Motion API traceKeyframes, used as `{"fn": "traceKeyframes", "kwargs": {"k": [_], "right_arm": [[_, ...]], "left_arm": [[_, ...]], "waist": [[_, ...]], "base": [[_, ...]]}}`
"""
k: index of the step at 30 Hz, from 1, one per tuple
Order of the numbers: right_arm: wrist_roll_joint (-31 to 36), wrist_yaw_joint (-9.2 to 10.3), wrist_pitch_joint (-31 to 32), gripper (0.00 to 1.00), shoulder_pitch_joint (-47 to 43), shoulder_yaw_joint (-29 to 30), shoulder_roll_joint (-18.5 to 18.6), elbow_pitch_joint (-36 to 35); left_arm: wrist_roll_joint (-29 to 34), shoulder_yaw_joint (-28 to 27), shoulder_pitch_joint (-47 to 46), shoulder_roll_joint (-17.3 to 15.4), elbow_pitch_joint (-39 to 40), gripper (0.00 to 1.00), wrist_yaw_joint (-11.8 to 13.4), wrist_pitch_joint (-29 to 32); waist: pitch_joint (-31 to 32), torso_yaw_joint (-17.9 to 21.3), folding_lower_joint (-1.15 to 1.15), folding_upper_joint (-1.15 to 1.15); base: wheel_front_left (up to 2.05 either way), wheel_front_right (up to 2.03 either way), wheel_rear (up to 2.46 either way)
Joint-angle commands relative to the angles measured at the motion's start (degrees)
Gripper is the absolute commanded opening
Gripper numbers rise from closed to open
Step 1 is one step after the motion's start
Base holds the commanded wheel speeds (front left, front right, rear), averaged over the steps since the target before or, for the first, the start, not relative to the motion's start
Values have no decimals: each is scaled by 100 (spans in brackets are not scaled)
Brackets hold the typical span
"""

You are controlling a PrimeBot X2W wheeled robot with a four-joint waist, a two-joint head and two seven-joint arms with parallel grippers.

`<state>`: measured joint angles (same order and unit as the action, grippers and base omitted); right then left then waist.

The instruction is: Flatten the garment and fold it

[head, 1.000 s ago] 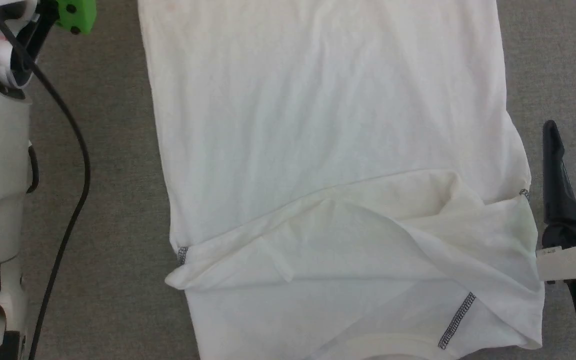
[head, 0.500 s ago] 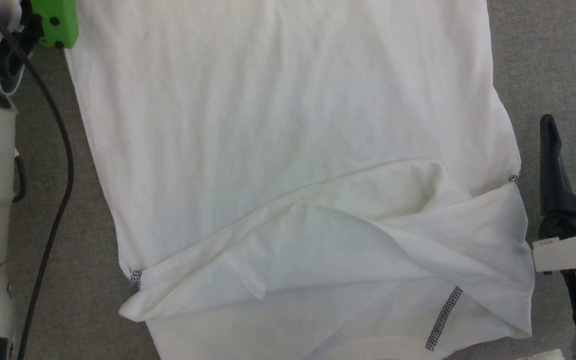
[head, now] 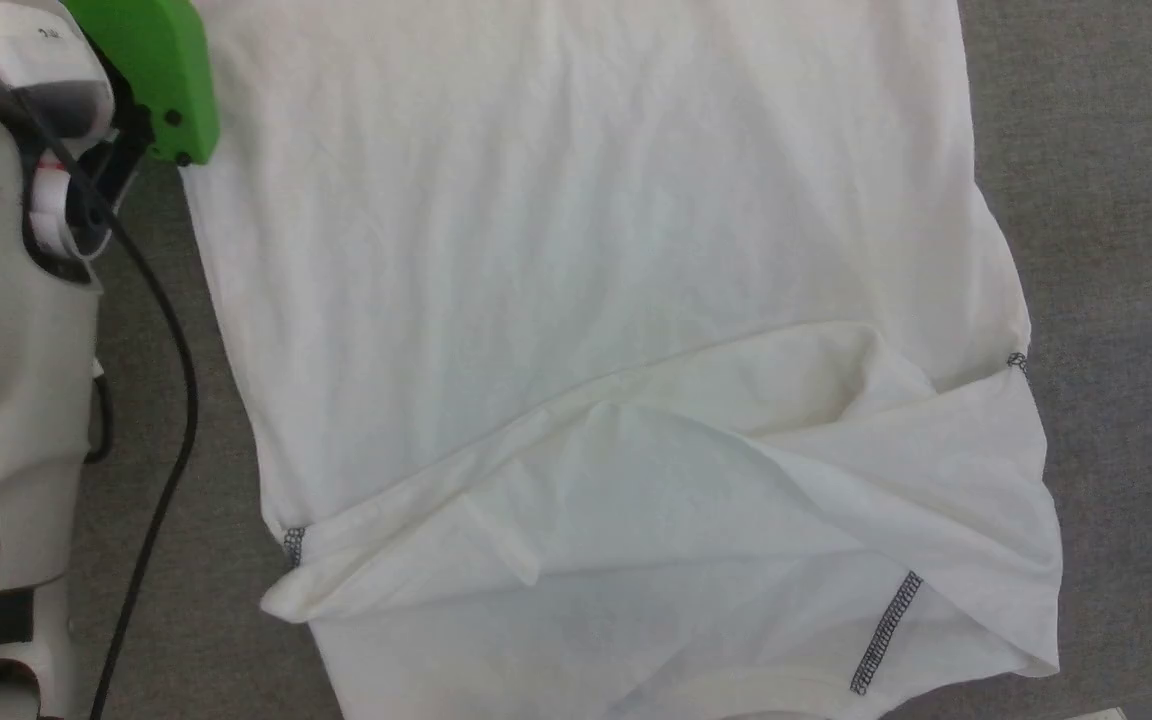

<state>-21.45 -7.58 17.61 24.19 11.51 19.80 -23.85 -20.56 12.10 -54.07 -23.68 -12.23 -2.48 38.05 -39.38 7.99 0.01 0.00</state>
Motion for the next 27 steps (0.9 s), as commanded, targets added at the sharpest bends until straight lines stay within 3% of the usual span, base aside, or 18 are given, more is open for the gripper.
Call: {"fn": "traceKeyframes", "kwargs": {"k": [1,6,12,20,27], "right_arm": [[-118,9,266,100,415,-6,160,37],[-446,9,1636,100,1868,-359,600,828],[-201,9,2906,100,3232,-568,245,2210],[715,9,3500,100,3954,-522,-83,3464],[1153,9,3534,100,4124,-329,-232,3845]], "left_arm": [[-61,67,167,71,-92,0,-47,-42],[-140,222,154,270,-140,0,-139,-242],[-173,380,47,459,-196,0,-188,-391],[-158,683,-170,738,-225,0,-251,-480],[-179,898,-374,966,-280,0,-304,-606]], "waist": [[199,-192,-1,0],[306,-436,-1,0],[204,-744,-1,0],[-137,-1204,-1,0],[-454,-1473,-1,0]], "base": [[0,0,0],[0,0,0],[0,0,0],[0,0,0],[0,0,0]]}}
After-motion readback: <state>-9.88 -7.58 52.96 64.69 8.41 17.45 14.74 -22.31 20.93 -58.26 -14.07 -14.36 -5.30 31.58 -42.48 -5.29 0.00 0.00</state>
